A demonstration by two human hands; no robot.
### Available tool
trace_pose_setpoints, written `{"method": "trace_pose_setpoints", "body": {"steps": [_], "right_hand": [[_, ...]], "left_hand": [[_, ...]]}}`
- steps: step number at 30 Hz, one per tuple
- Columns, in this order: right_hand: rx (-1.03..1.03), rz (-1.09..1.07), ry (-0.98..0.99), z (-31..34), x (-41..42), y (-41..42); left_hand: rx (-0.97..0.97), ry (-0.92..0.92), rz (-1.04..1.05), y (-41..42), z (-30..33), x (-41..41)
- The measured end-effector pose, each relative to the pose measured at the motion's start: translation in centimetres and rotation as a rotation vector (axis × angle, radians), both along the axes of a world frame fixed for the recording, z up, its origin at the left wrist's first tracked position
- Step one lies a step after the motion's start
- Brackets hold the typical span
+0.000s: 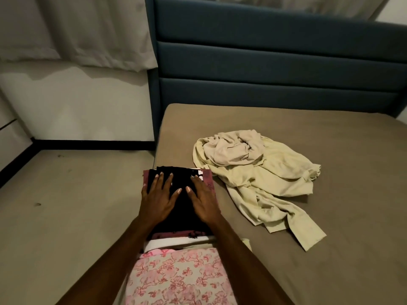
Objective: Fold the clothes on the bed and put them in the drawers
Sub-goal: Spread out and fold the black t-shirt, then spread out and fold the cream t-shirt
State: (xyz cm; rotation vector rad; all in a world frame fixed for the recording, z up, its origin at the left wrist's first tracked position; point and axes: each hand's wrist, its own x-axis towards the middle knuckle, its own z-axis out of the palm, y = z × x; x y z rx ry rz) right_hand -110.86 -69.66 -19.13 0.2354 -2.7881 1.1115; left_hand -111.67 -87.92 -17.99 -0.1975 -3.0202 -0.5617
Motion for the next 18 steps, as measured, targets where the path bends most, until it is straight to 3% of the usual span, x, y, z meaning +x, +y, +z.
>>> {"method": "trace_pose_setpoints", "body": {"steps": [2, 5, 10, 13, 15, 18], "right_hand": [[0.029, -0.107, 0.156, 0.2, -0.7, 2.3], [-0.034, -0.253, 0.237, -0.3, -4.6, 7.5], [-0.407, -0.424, 0.069, -0.6, -11.0, 12.7], [-0.402, -0.323, -0.046, -2.7, -13.6, 13.7], [-0.433, -0.385, -0.048, -4.5, -14.6, 14.2], [-0.715, -0.532, 0.017, -5.4, -14.0, 14.6]], "left_hand": [[-0.026, 0.065, 0.022, 0.1, 0.7, -0.2], [-0.034, 0.288, -0.045, 0.4, 1.1, -0.6], [-0.004, 0.495, -0.168, 2.3, 2.4, -2.9], [-0.036, 0.482, -0.215, 4.7, 2.8, -4.8], [-0.139, 0.504, -0.323, 6.5, 2.9, -5.8], [-0.339, 0.552, -0.503, 8.5, 3.9, -6.9]]}}
